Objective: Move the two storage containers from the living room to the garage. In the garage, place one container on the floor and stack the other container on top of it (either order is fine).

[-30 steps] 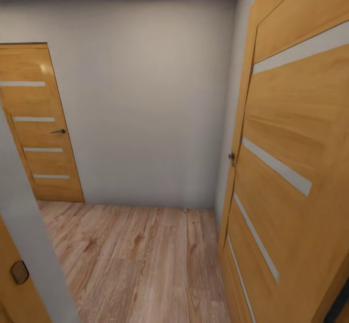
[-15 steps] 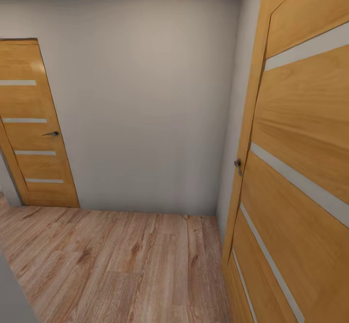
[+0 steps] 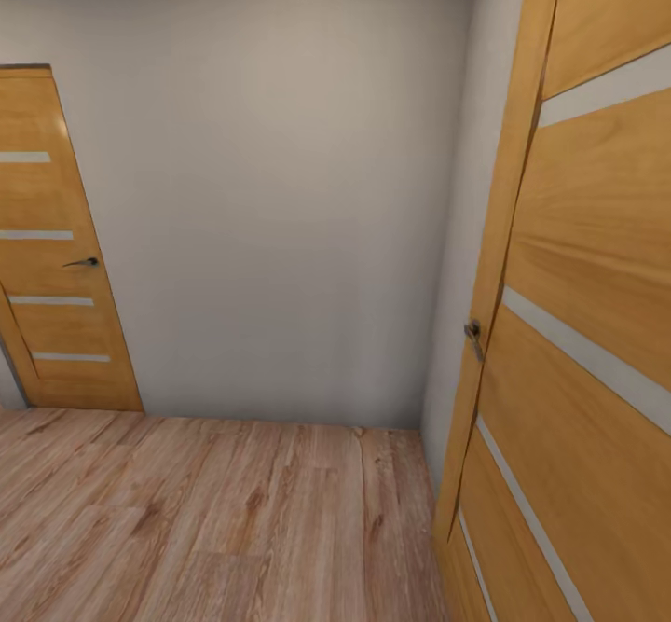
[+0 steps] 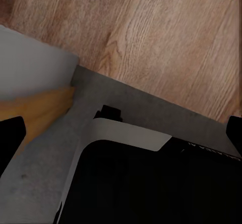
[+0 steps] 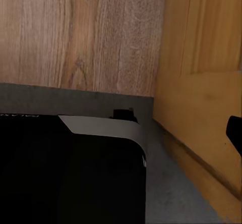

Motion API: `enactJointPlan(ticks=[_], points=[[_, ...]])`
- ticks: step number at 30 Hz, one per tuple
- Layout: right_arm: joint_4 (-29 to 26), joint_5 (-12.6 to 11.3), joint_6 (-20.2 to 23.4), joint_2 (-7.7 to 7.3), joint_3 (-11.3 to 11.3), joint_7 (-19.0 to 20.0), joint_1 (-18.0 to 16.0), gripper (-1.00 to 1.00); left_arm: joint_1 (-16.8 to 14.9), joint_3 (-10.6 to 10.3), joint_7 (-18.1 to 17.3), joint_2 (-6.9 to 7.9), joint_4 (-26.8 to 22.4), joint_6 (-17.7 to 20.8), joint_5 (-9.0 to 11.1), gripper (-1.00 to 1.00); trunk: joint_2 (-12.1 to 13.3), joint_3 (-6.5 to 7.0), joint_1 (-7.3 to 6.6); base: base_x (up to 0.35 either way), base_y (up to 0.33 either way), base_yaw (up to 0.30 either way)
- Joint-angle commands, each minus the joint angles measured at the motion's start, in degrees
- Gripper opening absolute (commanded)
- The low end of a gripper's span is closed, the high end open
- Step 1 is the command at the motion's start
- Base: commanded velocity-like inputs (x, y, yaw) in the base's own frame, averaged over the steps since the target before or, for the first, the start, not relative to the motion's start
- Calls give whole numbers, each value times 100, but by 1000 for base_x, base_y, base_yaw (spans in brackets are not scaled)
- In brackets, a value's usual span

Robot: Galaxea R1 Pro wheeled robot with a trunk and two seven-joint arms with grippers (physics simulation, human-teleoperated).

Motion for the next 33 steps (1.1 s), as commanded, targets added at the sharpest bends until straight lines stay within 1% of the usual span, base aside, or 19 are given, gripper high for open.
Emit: enactJointPlan(ticks=[1,33], points=[[18,61,-31,-4,-47,-28,-7,100,-4,-49,15,-1,0,-13,44,100,-5,-8,4,302,0,0],[18,60,-24,-25,-47,-26,-8,100,-4,-44,15,-1,0,-13,50,100,-5,-8,4,298,0,0]])
